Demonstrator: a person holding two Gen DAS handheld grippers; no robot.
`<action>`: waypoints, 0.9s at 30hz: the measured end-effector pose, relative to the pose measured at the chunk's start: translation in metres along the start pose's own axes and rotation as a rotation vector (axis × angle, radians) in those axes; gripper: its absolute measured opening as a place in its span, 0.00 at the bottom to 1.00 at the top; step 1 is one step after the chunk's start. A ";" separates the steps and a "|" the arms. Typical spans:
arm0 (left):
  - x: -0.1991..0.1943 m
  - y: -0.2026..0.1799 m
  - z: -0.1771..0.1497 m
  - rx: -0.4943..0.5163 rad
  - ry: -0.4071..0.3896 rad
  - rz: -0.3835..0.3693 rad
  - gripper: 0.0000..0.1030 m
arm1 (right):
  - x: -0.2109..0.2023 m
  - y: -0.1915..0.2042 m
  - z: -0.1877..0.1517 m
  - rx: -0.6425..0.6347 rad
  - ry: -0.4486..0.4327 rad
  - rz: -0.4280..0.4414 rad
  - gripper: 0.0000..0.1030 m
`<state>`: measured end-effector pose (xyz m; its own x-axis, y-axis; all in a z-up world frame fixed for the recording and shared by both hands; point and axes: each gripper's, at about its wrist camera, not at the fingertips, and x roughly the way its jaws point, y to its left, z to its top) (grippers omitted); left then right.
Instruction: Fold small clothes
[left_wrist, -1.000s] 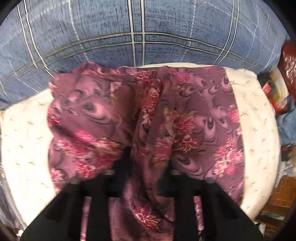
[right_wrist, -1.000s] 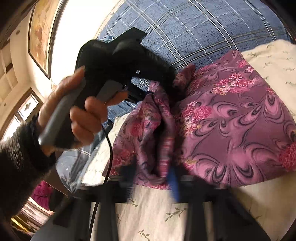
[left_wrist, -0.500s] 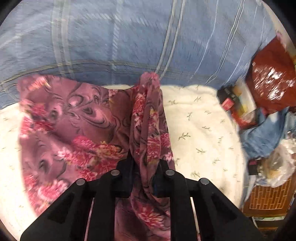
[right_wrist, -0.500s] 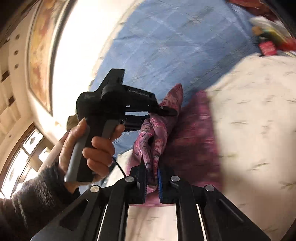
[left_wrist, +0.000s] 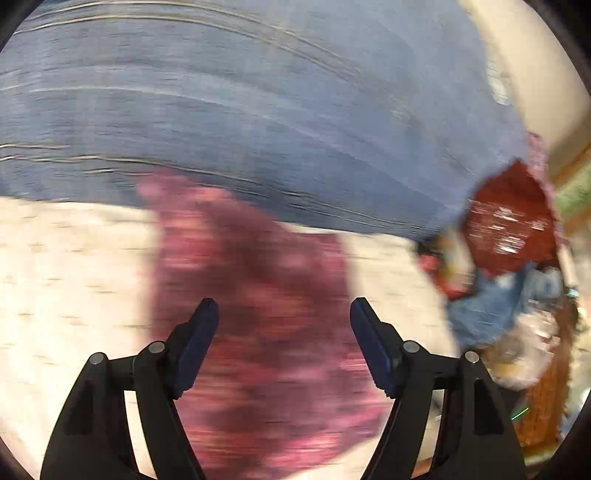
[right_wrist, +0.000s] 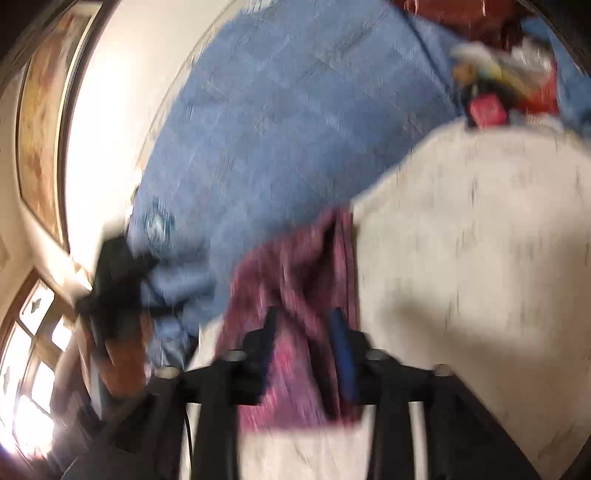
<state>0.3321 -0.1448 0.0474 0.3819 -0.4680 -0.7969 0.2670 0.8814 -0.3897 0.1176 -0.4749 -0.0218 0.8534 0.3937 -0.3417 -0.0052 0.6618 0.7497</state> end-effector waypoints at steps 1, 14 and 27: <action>0.001 0.019 -0.001 -0.038 0.010 0.010 0.71 | 0.013 0.006 0.017 0.009 0.022 0.006 0.56; 0.045 0.062 0.004 -0.149 0.044 -0.045 0.71 | 0.167 0.024 0.066 -0.069 0.273 -0.013 0.09; 0.032 0.042 -0.017 0.000 0.005 0.065 0.69 | 0.118 0.005 0.071 -0.064 0.166 -0.023 0.14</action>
<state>0.3401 -0.1218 -0.0021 0.3941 -0.4094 -0.8229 0.2417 0.9100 -0.3370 0.2556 -0.4703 -0.0177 0.7556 0.4747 -0.4514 -0.0242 0.7088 0.7050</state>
